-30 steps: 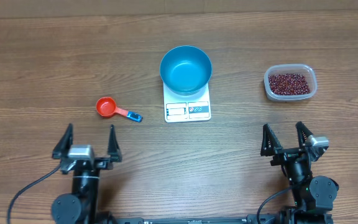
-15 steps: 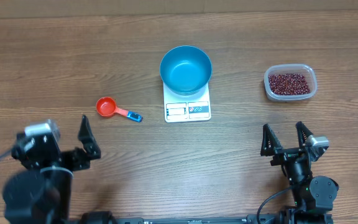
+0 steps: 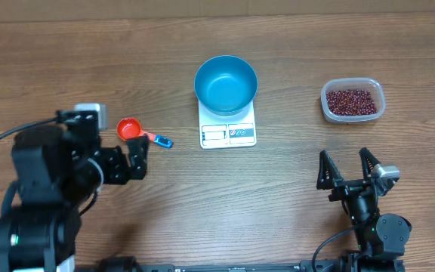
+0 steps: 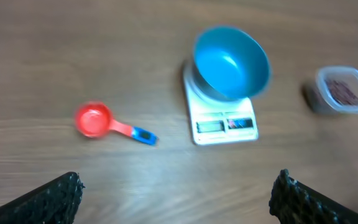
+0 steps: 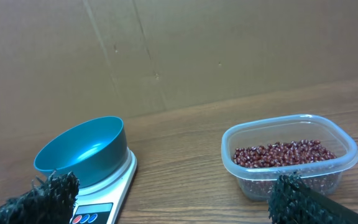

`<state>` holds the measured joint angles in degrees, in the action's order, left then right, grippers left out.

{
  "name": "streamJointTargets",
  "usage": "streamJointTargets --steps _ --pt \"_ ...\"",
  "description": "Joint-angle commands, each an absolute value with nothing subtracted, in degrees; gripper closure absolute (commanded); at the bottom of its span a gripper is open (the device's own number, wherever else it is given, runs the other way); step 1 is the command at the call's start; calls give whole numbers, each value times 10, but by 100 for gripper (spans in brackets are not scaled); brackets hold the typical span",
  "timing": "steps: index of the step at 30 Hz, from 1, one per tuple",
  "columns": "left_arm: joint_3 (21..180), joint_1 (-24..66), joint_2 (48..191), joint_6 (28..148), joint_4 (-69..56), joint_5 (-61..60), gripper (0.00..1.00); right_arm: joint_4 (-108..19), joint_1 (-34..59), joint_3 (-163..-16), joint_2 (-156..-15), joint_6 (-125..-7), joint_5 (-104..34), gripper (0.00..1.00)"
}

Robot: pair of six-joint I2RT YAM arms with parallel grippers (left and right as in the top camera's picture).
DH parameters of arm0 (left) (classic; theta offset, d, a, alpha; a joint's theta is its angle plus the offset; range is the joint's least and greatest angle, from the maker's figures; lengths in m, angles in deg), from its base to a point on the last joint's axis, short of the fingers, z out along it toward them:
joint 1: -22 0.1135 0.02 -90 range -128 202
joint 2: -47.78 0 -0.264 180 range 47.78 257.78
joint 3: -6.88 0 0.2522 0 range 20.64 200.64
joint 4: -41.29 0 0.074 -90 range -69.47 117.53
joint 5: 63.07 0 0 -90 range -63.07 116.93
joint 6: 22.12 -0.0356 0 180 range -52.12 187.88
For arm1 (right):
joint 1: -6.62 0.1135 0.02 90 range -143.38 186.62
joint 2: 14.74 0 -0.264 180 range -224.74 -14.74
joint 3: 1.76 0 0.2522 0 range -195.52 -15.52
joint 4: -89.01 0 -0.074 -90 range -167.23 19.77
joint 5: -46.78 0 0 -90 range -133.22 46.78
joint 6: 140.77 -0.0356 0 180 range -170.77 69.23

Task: Scoop item into bowl and weigh 150g on scale
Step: 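Move the left gripper toward the red measuring cup, then grasp the red measuring cup rim with the left gripper and lift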

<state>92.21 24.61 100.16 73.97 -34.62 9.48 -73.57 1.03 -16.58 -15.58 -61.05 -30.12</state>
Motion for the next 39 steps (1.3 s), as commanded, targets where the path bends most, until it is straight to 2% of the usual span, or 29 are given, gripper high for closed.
streamJointTargets --steps 1,4,11,16,25,30,39 --pt "929 246 1030 748 -351 49 1 -739 12 -160 -149 -610 -305 0" --pt "929 246 1067 792 -357 94 0 -739 12 -160 -149 -610 -305 0" --pt "927 246 1157 1114 -416 323 0 -739 12 -160 -149 -610 -305 0" --pt "927 246 1228 1212 -410 351 0 -739 12 -160 -149 -610 -305 0" --pt "927 246 1375 1304 -372 351 1 -739 12 -160 -149 -610 -305 0" --pt "927 246 1432 1312 -339 363 3 -739 12 -160 -149 -610 -305 0" --pt "927 246 1520 1312 -275 364 12 -739 12 -160 -149 -610 -305 0"
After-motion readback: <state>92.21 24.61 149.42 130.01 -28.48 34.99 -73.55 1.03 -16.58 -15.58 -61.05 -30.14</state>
